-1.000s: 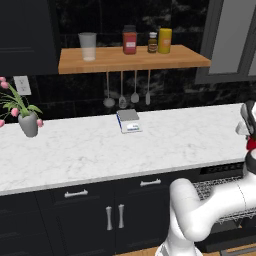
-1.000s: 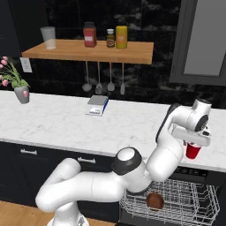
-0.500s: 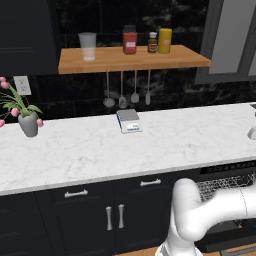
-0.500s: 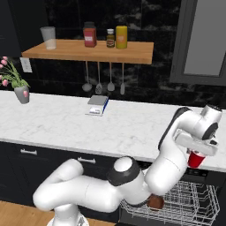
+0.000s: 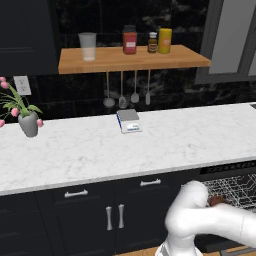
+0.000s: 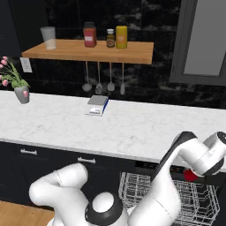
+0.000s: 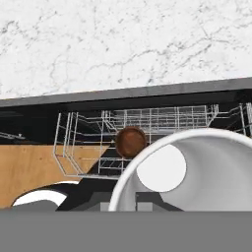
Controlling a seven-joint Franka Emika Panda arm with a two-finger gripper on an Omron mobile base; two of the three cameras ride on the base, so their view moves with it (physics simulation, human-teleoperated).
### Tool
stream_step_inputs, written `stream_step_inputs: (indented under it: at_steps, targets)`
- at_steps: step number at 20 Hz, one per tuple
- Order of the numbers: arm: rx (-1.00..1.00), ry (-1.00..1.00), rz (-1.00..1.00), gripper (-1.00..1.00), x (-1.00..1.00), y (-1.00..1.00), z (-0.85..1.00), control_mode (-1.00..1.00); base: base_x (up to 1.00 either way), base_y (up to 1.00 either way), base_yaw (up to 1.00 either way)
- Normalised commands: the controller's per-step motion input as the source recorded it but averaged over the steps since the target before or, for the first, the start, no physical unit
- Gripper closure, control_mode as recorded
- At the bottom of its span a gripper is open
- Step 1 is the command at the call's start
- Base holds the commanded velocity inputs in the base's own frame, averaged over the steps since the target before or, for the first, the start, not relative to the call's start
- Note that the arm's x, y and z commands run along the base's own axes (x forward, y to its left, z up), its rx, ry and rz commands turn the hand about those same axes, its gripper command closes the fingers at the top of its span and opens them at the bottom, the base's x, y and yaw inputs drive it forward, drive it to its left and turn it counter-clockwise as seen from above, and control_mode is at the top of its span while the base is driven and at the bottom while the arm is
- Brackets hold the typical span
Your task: Pick up the cup and bowl from the counter, place them in the dishwasher, and close the dishwasher door.
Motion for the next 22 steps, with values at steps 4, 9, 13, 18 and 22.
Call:
stream_step_inputs:
  at_steps: [4,9,13,18,22]
  targets:
    - [0.00,-0.29,0.13,1.00,-1.00,0.47,-0.14,-1.00,0.00,0.00,0.00]
    - [0.00,-0.12,0.13,1.00,-0.80,0.47,-0.24,-1.00,0.00,0.00,0.00]
    - [0.00,-0.01,0.05,1.00,-0.08,0.14,-0.27,-1.00,0.00,0.00,0.00]
    - [0.00,0.09,0.00,1.00,0.35,0.02,-0.33,-1.00,0.00,0.00,0.00]
    - [0.00,0.28,0.00,1.00,0.47,0.00,-0.07,-1.00,0.00,0.00,0.00]
